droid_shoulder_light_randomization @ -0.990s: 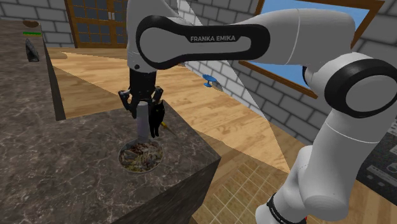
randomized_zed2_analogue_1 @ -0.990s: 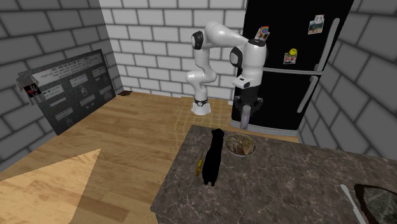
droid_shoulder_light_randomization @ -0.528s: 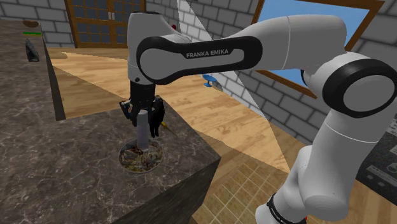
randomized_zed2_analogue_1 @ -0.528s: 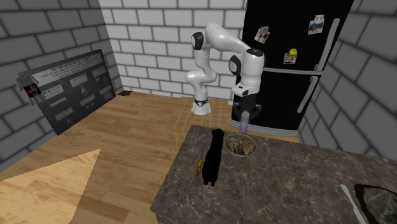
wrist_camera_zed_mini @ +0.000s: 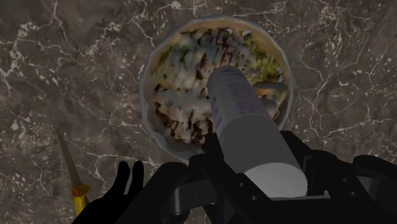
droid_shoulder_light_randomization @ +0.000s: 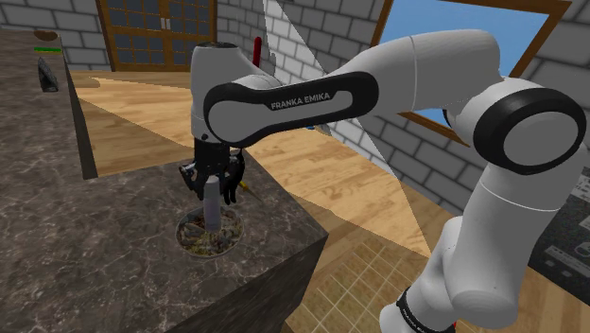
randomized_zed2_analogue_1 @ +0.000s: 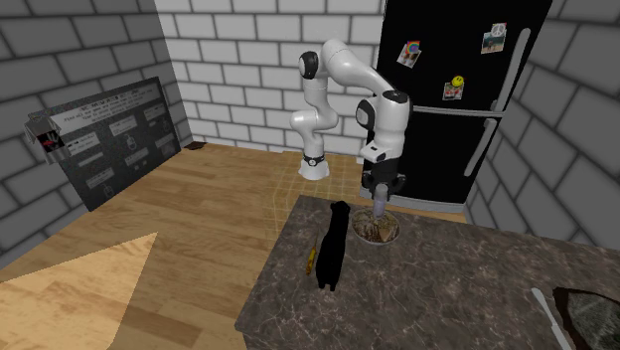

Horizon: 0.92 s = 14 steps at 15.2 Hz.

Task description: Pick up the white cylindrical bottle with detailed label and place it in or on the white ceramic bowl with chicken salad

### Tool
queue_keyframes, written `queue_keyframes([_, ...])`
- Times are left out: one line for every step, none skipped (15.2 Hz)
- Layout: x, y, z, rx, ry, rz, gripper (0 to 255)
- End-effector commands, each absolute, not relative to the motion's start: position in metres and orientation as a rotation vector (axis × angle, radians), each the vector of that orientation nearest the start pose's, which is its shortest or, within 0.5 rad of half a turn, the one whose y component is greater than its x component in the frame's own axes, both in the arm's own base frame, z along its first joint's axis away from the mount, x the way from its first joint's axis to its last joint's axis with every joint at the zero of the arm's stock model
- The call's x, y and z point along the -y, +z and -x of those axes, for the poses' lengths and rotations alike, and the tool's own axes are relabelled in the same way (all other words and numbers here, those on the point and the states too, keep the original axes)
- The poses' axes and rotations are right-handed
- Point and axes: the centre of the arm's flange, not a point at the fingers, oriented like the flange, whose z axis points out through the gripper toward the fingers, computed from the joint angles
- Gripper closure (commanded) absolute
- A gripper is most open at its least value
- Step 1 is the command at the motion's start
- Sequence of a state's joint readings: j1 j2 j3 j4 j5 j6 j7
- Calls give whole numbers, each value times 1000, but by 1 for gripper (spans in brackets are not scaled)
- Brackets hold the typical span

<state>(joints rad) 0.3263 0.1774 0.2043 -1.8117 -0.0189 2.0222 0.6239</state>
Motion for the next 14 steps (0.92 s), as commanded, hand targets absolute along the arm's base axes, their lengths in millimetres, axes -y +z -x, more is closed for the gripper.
queue_keyframes([-304, 445, -531, -138, -34, 3102, 255])
queue_keyframes([-304, 445, -531, -138, -34, 3102, 255])
queue_keyframes([-304, 445, -531, -138, -34, 3102, 255])
queue_keyframes([-304, 445, -531, -138, -34, 3102, 255])
queue_keyframes([-304, 445, -531, -138, -34, 3102, 255])
queue_keyframes([-304, 445, -531, -138, -34, 3102, 255])
queue_keyframes([-304, 445, -531, -138, -34, 3102, 0])
queue_keyframes([-304, 445, -531, -138, -34, 3102, 0])
queue_keyframes([-304, 445, -531, -138, -34, 3102, 0])
queue_keyframes([-304, 445, -531, -138, -34, 3102, 0])
queue_keyframes([-304, 445, -531, -138, -34, 3102, 0])
queue_keyframes([-304, 445, -531, -138, -34, 3102, 0])
queue_keyframes([-303, 458, -531, -138, -34, 3102, 0])
queue_keyframes([-303, 471, -531, -138, -34, 3102, 0])
